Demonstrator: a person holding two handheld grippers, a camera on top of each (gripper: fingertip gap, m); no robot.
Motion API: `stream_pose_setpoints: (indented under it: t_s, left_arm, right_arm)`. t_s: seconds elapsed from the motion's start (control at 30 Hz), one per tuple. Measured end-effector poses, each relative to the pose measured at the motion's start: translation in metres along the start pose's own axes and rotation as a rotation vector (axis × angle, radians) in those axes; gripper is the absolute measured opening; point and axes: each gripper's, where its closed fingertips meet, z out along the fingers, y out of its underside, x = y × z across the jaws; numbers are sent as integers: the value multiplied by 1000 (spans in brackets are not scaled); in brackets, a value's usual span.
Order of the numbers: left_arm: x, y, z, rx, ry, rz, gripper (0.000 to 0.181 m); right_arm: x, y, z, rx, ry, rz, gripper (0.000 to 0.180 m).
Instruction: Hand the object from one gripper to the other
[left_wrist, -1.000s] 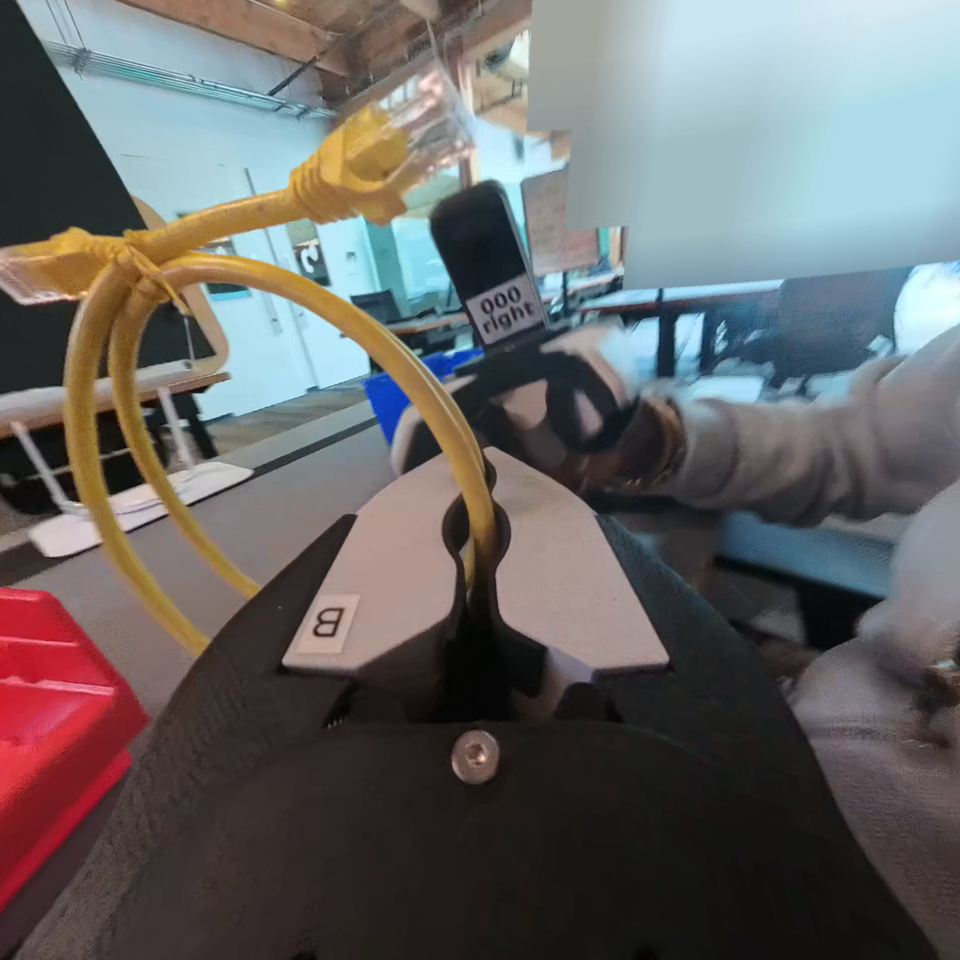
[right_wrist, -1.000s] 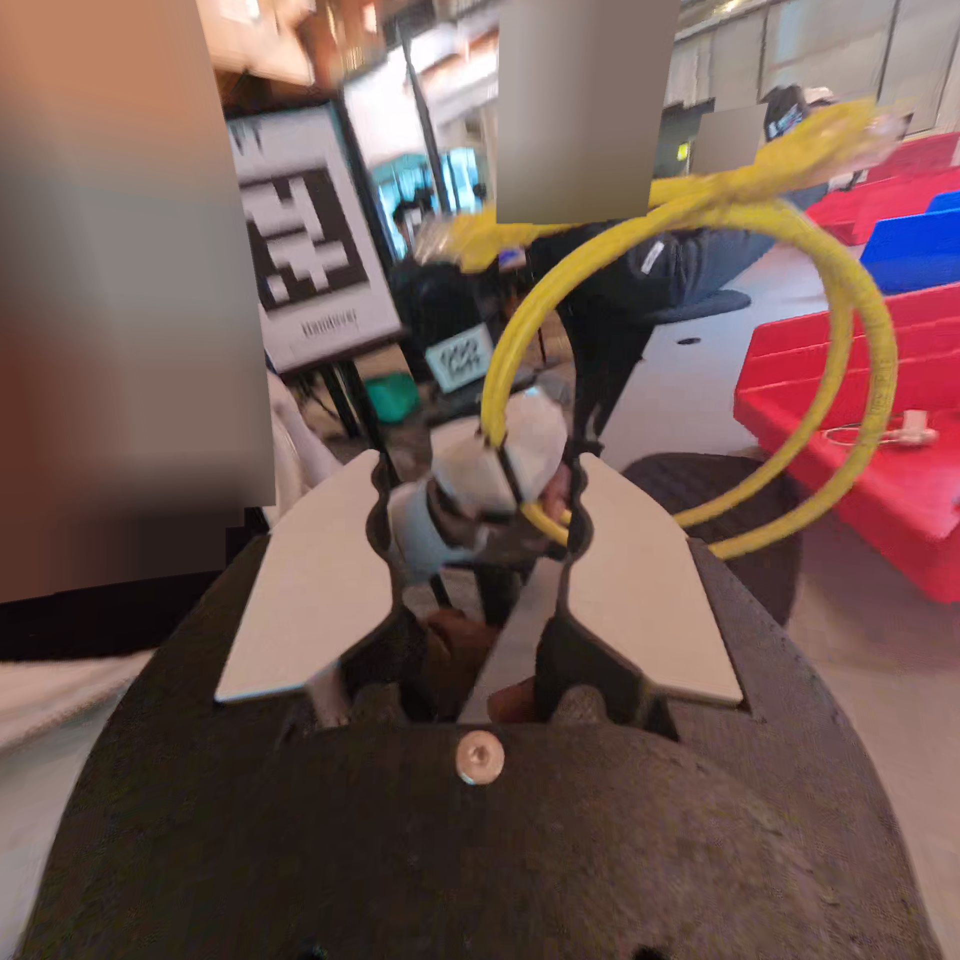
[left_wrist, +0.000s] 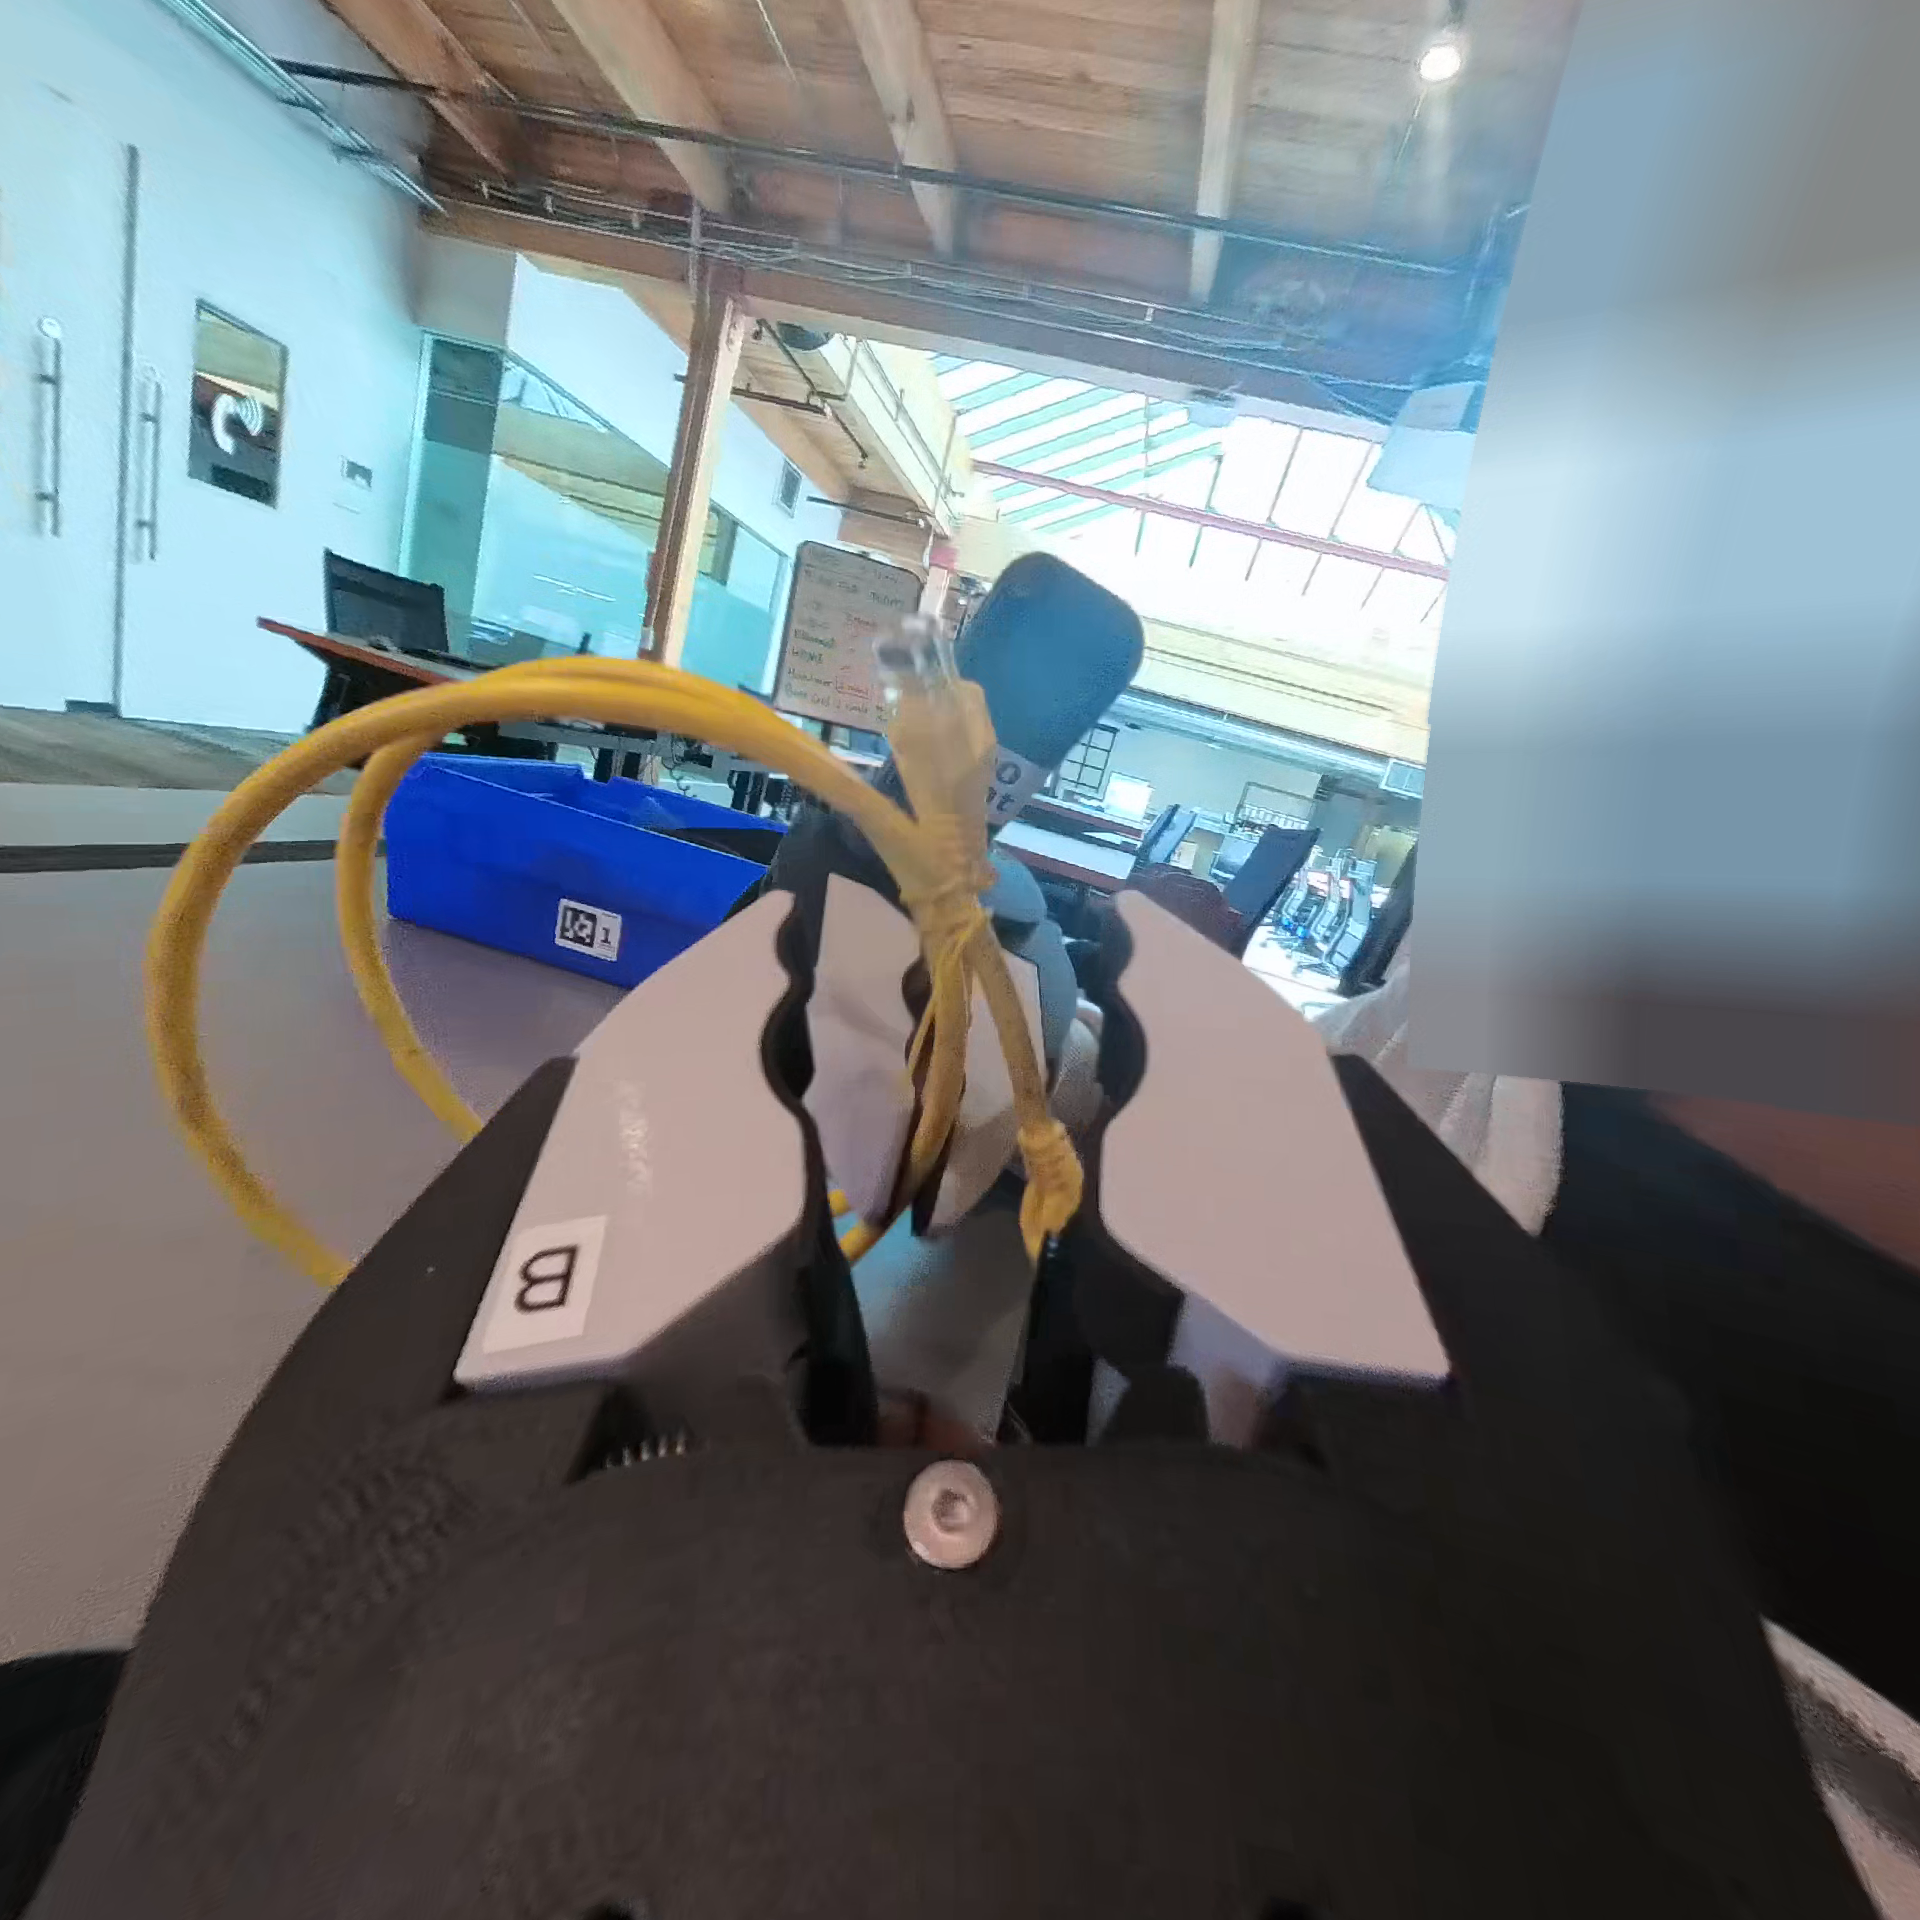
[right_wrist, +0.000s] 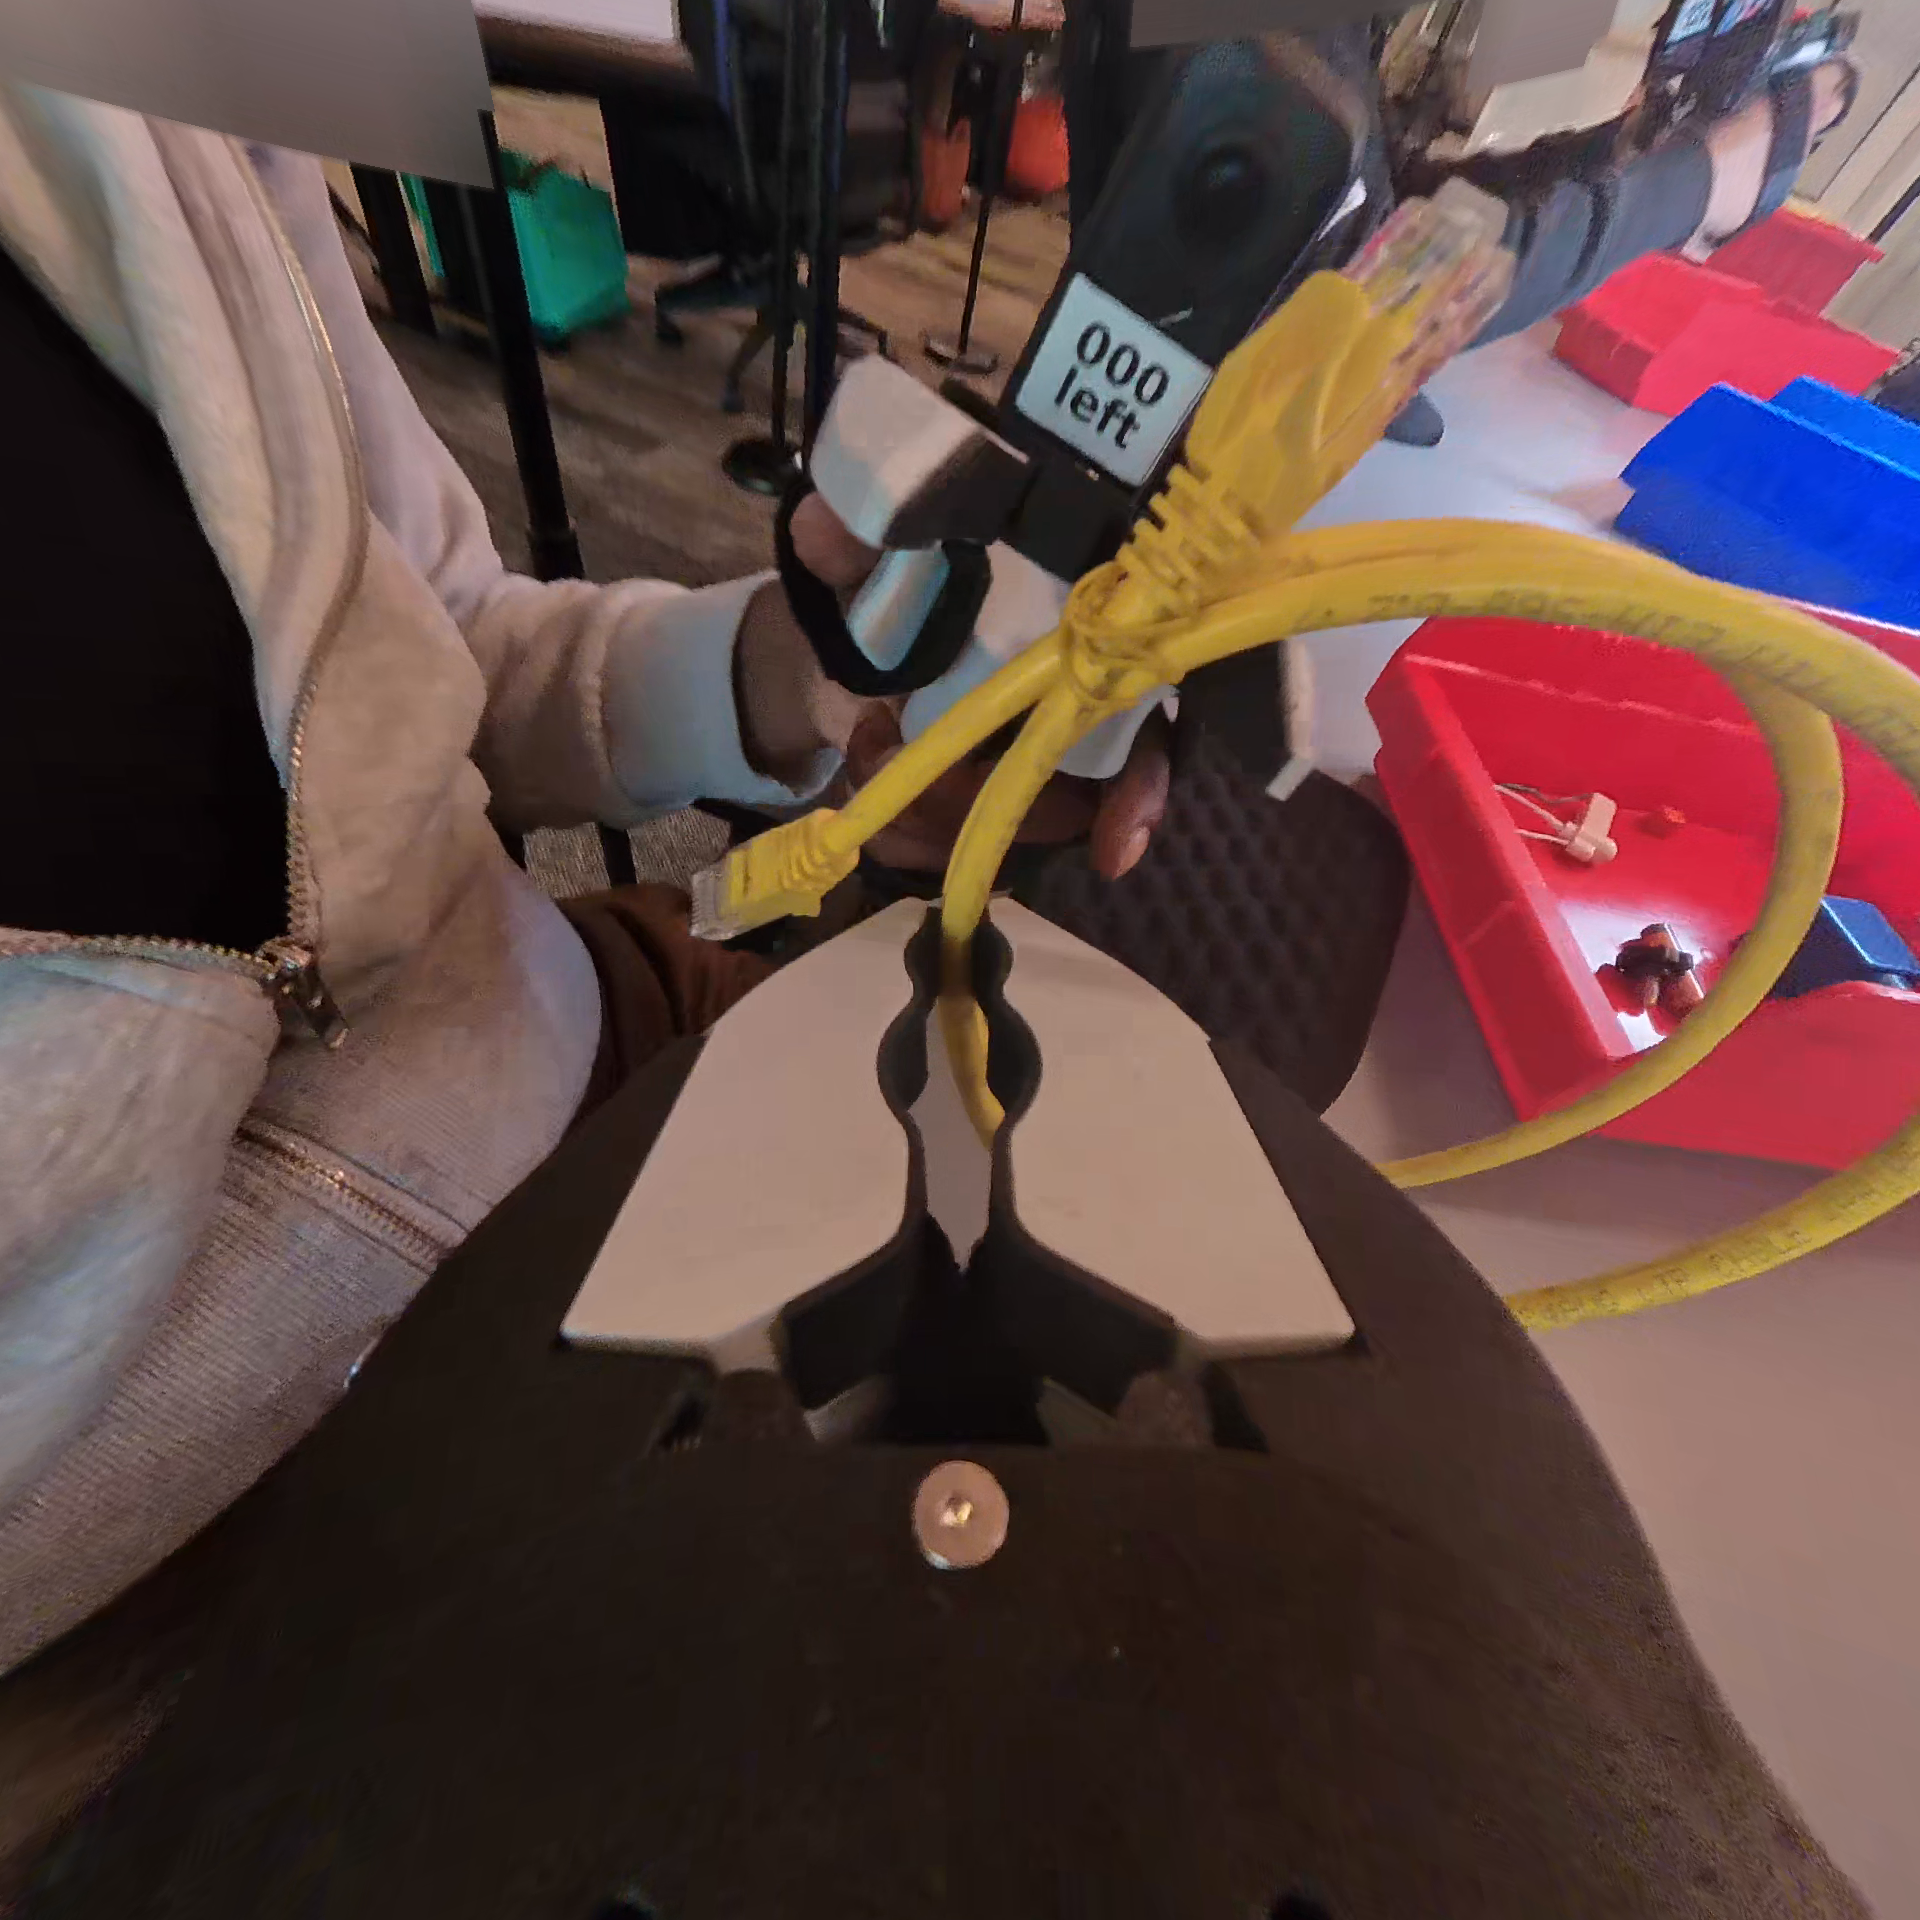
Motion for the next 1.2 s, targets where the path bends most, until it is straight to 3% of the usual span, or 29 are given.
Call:
stream_pose_setpoints:
  t_s: [0.1,0.23,0.3,0.4,0.5,0.67,0.77,0.8,0.9,1.0,1.1,1.2]
  left_arm:
    - [-1,7,6,-4,-21,51,20]
    - [-6,5,4,33,-43,97,18]
    - [-7,-1,1,63,-58,152,17]
    - [-2,-6,-2,77,-76,330,16]
    - [-5,8,1,-11,-124,538,16]
    - [-9,45,13,-195,-105,670,16]
    - [-17,60,15,-291,-131,741,16]
    - [-18,63,15,-311,-131,752,16]
    - [-13,58,13,-259,-103,695,31]
    - [-7,41,1,-152,-32,465,46]
    - [-18,3,-8,34,-113,268,51]
    - [-30,4,-2,-8,-210,87,57]
  right_arm:
    - [-3,9,6,-63,2,-32,6]
    - [1,12,7,-81,34,-25,6]
    - [4,7,3,-41,38,11,21]
    - [4,-14,-8,128,-39,163,57]
    - [7,-44,-26,384,-179,410,64]
    - [15,-50,-31,501,-257,610,51]
    - [14,-47,-28,476,-257,614,12]
    - [13,-42,-25,444,-235,584,7]
    - [8,-36,-22,357,-195,469,5]
    - [8,-28,-18,245,-94,292,5]
    - [5,-10,-10,69,-9,104,5]
    - [11,21,1,-179,106,-74,6]
